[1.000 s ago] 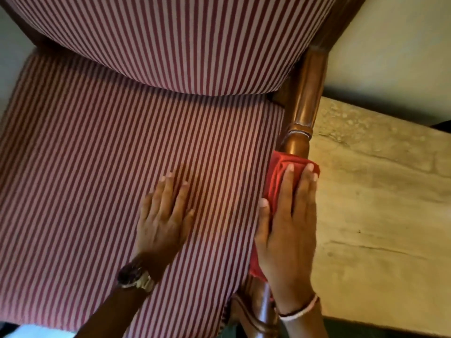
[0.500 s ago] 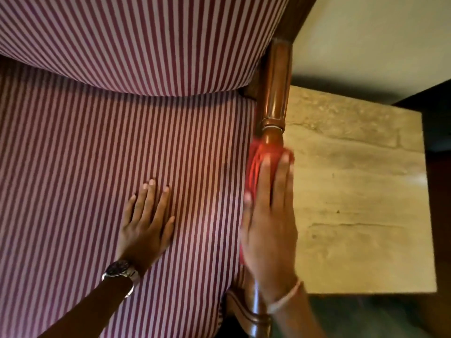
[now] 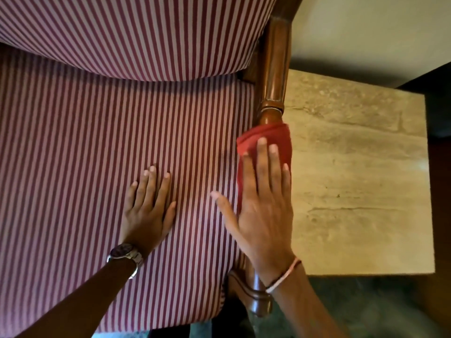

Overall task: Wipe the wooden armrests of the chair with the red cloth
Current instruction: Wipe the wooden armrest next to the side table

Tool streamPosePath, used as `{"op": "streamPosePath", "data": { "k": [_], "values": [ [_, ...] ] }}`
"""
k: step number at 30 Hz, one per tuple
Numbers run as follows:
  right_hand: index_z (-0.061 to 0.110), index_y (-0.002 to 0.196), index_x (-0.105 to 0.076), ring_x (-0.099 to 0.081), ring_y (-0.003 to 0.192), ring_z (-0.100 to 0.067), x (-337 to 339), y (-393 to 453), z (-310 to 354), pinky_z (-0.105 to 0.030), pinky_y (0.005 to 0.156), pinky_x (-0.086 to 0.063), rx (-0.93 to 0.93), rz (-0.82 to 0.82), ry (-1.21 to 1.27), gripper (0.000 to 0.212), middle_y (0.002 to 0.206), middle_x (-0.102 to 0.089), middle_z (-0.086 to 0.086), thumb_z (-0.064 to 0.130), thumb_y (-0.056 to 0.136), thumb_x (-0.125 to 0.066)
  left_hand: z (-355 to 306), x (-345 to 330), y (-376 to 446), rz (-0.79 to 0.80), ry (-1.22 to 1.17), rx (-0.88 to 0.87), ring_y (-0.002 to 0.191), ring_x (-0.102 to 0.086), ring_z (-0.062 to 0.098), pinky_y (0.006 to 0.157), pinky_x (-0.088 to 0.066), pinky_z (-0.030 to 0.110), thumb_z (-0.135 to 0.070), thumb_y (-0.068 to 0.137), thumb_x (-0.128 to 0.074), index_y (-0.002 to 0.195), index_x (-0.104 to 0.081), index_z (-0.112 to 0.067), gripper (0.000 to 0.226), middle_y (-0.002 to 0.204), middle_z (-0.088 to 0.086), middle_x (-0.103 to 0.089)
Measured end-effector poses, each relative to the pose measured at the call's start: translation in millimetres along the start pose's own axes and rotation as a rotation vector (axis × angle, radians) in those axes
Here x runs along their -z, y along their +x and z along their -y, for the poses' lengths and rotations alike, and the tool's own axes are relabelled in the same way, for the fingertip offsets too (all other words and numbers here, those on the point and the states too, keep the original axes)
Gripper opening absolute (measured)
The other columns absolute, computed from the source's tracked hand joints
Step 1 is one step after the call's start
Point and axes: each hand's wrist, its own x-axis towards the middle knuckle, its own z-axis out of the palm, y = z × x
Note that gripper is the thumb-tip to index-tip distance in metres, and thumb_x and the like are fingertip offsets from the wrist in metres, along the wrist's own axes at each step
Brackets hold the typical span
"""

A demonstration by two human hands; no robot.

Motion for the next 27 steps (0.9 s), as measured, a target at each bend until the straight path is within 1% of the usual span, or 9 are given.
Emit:
{"op": "streamPosePath", "data": {
  "k": [2, 4, 8, 13, 15, 18, 22, 24, 27],
  "values": [
    [0.014, 0.163, -0.018, -0.005, 0.162, -0.026, -0.3, 8.7, 1.3, -0.050, 0.132, -0.009, 0.010, 0.015, -0.029, 0.094, 0.174, -0.009, -0.009, 0.077, 0.095, -0.033, 0.8, -2.8, -0.6, -0.010, -0.001, 0.006, 0.154, -0.023, 0.036, 0.124, -0.025, 0.054, -0.044, 0.104, -0.027, 0.158, -0.020, -0.010, 0.064, 0.166, 0.024, -0.021],
    [0.013, 0.164, -0.009, -0.001, 0.162, -0.027, 2.5, 50.2, 1.8, -0.050, 0.132, -0.007, -0.038, 0.002, 0.023, 0.101, 0.174, -0.003, -0.011, 0.079, 0.093, -0.036, 2.3, -5.2, -1.3, -0.015, -0.021, 0.006, 0.154, -0.023, 0.036, 0.124, -0.026, 0.055, -0.043, 0.104, -0.027, 0.158, -0.021, -0.011, 0.064, 0.166, 0.023, -0.021],
    [0.009, 0.163, -0.003, -0.001, 0.162, -0.032, 12.3, 115.3, -10.8, -0.048, 0.130, -0.023, -0.173, -0.059, 0.207, 0.093, 0.174, 0.001, -0.017, 0.064, 0.099, -0.043, 0.4, -3.4, 0.3, -0.025, -0.021, 0.013, 0.154, -0.023, 0.036, 0.123, -0.027, 0.056, -0.042, 0.104, -0.028, 0.159, -0.020, -0.011, 0.064, 0.165, 0.023, -0.022],
    [0.016, 0.164, -0.002, -0.009, 0.161, -0.030, 5.8, -5.1, -7.3, -0.050, 0.109, -0.053, -0.130, 0.020, 0.269, 0.078, 0.175, 0.005, -0.011, 0.053, 0.105, -0.039, 2.3, -6.9, -1.2, -0.026, -0.014, 0.013, 0.155, -0.021, 0.035, 0.124, -0.026, 0.055, -0.041, 0.103, -0.030, 0.159, -0.019, -0.011, 0.065, 0.166, 0.023, -0.020],
    [0.016, 0.164, -0.004, -0.013, 0.160, -0.033, -0.4, -32.1, -8.3, -0.054, 0.110, -0.052, -0.145, 0.018, 0.234, 0.078, 0.174, 0.002, -0.012, 0.055, 0.104, -0.035, 3.1, -11.1, -2.6, -0.025, -0.006, 0.013, 0.155, -0.019, 0.034, 0.124, -0.025, 0.055, -0.041, 0.102, -0.031, 0.159, -0.020, -0.011, 0.065, 0.167, 0.022, -0.019],
    [0.014, 0.164, -0.008, -0.008, 0.160, -0.034, 0.2, 28.2, -11.4, -0.053, 0.110, -0.052, -0.127, -0.041, 0.272, 0.076, 0.173, 0.001, -0.016, 0.052, 0.105, -0.038, 3.7, -14.2, -0.3, -0.029, -0.002, 0.004, 0.156, -0.018, 0.034, 0.125, -0.023, 0.055, -0.041, 0.102, -0.032, 0.159, -0.020, -0.012, 0.065, 0.167, 0.021, -0.018],
    [0.010, 0.163, -0.011, -0.003, 0.161, -0.037, 10.0, 134.7, -16.6, -0.049, 0.127, -0.029, -0.136, -0.105, 0.213, 0.075, 0.173, -0.003, -0.021, 0.054, 0.106, -0.032, 2.8, -13.6, -1.7, -0.022, -0.008, 0.005, 0.156, -0.018, 0.034, 0.125, -0.022, 0.055, -0.040, 0.101, -0.031, 0.159, -0.020, -0.011, 0.065, 0.167, 0.022, -0.019],
    [0.010, 0.163, -0.012, -0.002, 0.161, -0.035, 5.8, 121.4, -17.1, -0.048, 0.129, -0.024, -0.106, -0.124, 0.206, 0.071, 0.173, -0.004, -0.020, 0.051, 0.107, -0.028, 2.6, -11.9, -0.7, -0.020, -0.018, 0.014, 0.156, -0.019, 0.034, 0.125, -0.022, 0.055, -0.040, 0.101, -0.031, 0.158, -0.021, -0.011, 0.065, 0.167, 0.022, -0.020],
    [0.012, 0.164, -0.011, 0.001, 0.162, -0.030, -1.5, 24.1, -10.5, -0.052, 0.130, -0.023, -0.080, -0.070, 0.196, 0.064, 0.174, -0.003, -0.014, 0.044, 0.110, -0.027, 1.3, -10.5, 0.1, -0.016, -0.019, 0.013, 0.156, -0.019, 0.034, 0.125, -0.021, 0.054, -0.041, 0.101, -0.029, 0.158, -0.021, -0.011, 0.065, 0.166, 0.022, -0.020]
  ]
}}
